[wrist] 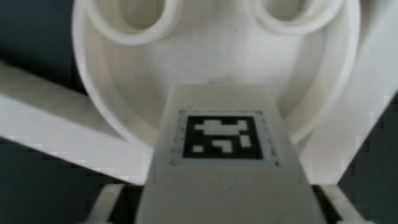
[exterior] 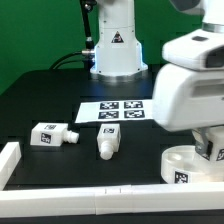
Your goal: Assemble stool
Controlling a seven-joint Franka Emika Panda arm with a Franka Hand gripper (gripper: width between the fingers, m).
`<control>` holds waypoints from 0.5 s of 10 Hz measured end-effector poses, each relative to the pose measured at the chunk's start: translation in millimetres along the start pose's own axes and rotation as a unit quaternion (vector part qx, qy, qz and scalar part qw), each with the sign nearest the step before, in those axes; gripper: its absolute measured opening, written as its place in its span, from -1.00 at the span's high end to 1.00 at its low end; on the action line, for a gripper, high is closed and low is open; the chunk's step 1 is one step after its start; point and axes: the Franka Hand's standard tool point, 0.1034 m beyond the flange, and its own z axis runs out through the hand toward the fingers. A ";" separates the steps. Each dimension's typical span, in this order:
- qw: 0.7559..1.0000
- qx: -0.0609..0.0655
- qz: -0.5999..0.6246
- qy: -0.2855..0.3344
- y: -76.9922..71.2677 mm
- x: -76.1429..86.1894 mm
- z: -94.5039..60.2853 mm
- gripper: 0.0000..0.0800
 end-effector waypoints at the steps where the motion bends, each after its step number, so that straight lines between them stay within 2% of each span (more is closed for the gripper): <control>1: 0.994 0.013 0.105 -0.005 8.8 -2.4 2.2 0.17; 2: 0.984 0.022 0.178 -0.014 15.9 -4.5 3.2 0.17; 5: 0.969 0.015 0.247 -0.015 19.0 -5.4 3.9 0.17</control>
Offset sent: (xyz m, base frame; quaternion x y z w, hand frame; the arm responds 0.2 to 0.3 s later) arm 0.0000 0.0000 0.0000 0.0000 0.0000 0.1296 0.9916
